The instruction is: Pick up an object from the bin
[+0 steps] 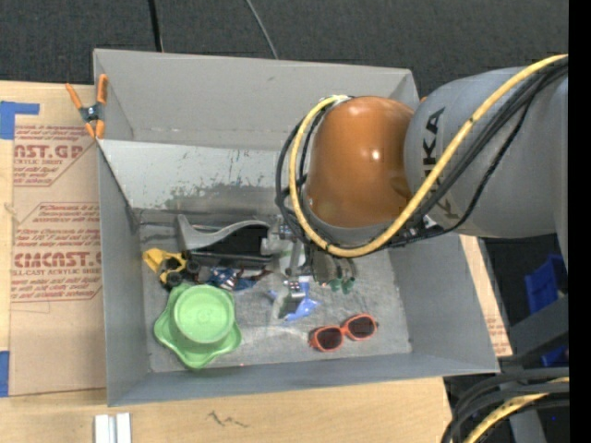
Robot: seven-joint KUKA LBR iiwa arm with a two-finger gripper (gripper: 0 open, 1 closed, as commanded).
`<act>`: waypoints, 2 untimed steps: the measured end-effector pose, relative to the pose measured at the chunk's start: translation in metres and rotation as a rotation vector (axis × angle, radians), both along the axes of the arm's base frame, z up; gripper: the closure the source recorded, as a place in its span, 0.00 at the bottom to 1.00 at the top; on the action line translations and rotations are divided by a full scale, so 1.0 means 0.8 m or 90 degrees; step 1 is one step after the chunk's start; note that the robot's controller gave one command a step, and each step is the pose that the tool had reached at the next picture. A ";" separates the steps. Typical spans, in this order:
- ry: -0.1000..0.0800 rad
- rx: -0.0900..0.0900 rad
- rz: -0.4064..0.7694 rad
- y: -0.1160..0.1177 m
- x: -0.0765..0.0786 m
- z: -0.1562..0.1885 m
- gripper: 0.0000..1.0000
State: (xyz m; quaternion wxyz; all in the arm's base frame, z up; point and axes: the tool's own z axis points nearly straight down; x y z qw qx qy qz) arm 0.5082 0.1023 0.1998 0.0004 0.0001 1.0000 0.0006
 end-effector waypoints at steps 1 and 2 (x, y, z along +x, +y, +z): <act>-0.008 0.001 0.030 0.006 0.047 -0.048 0.00; 0.001 -0.001 0.065 0.012 0.065 -0.087 0.00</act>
Offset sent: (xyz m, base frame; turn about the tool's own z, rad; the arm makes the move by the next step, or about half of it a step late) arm 0.0593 0.0210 -0.0238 -0.2112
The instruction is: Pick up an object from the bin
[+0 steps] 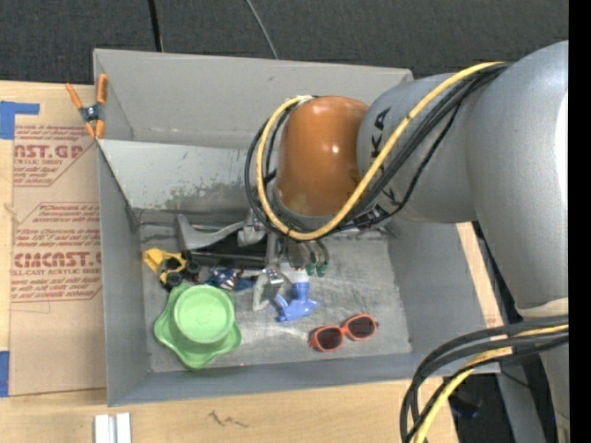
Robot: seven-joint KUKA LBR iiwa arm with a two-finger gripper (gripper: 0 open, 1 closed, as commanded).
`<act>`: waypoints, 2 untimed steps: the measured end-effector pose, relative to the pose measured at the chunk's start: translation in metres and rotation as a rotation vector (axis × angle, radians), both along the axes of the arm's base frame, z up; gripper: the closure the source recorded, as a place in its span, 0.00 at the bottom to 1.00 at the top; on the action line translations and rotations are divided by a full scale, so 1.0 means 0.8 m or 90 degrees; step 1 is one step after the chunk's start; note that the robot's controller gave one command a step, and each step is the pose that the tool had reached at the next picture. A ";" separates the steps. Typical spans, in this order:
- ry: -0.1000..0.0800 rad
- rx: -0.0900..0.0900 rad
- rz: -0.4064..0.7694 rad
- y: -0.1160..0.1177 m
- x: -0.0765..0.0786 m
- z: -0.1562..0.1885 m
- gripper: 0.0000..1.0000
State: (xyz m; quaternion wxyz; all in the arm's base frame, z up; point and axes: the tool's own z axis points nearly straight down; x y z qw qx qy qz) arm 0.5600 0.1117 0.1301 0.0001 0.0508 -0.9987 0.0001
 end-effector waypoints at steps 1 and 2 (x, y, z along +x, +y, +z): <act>-0.001 0.000 0.058 0.011 -0.055 0.017 0.00; -0.002 0.002 0.046 0.009 -0.042 -0.013 0.00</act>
Offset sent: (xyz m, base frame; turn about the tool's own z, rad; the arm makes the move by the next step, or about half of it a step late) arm 0.0188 -0.0009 -0.0601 0.1002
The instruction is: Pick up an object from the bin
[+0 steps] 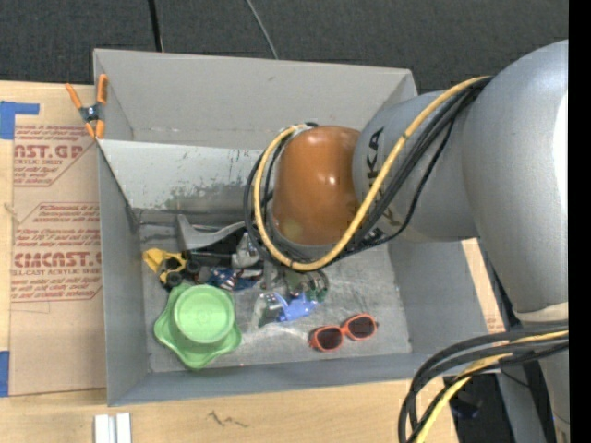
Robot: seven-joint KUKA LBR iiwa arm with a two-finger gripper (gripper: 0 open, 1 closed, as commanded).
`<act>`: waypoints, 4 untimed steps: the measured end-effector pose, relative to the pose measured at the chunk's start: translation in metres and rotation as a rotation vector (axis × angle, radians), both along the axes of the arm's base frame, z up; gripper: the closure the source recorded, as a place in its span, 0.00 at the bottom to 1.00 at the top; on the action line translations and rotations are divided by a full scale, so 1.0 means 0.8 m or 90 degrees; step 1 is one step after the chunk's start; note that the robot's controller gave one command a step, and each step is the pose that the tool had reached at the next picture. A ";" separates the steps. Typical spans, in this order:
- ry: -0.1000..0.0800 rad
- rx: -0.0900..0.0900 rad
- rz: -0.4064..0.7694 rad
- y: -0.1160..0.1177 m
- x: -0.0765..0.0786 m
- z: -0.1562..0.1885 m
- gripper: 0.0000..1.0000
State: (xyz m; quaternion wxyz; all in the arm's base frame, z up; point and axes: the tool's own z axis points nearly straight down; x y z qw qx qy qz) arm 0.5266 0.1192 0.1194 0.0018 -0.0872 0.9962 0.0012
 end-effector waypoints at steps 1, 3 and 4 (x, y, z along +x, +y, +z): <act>0.015 0.005 -0.099 0.001 0.017 -0.015 0.00; -0.008 0.004 -0.059 -0.016 0.028 -0.019 1.00; -0.008 0.004 -0.059 -0.016 0.028 -0.019 1.00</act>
Offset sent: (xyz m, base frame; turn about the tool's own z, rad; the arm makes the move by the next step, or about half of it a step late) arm 0.0421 -0.0761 -0.0457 0.0526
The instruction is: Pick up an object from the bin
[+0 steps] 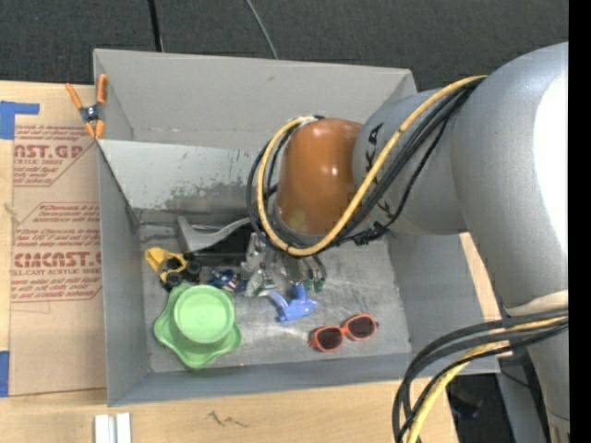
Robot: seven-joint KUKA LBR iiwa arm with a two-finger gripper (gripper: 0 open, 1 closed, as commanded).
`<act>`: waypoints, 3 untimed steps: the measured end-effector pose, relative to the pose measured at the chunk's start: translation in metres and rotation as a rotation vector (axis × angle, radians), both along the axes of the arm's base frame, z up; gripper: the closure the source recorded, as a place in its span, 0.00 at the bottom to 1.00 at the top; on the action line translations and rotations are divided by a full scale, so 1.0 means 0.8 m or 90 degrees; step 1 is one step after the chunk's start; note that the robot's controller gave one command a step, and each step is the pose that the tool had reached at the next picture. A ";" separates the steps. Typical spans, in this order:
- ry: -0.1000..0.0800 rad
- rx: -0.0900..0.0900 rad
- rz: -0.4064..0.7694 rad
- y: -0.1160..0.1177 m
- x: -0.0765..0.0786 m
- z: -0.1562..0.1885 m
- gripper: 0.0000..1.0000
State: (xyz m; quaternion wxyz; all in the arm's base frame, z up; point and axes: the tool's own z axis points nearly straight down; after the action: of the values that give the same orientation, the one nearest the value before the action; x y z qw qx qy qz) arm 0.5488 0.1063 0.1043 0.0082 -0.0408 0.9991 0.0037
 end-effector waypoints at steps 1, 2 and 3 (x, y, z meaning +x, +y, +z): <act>0.014 -0.004 0.023 -0.048 -0.030 0.049 1.00; 0.012 -0.006 0.070 -0.072 -0.036 0.116 1.00; 0.012 -0.006 0.086 -0.075 -0.038 0.134 1.00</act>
Offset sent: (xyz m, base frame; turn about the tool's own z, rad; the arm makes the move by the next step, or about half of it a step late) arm -0.0358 -0.0761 0.1691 -0.2281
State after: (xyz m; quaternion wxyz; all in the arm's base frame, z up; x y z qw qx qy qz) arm 0.5187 0.0463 0.2117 -0.0017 -0.1084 0.9941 0.0001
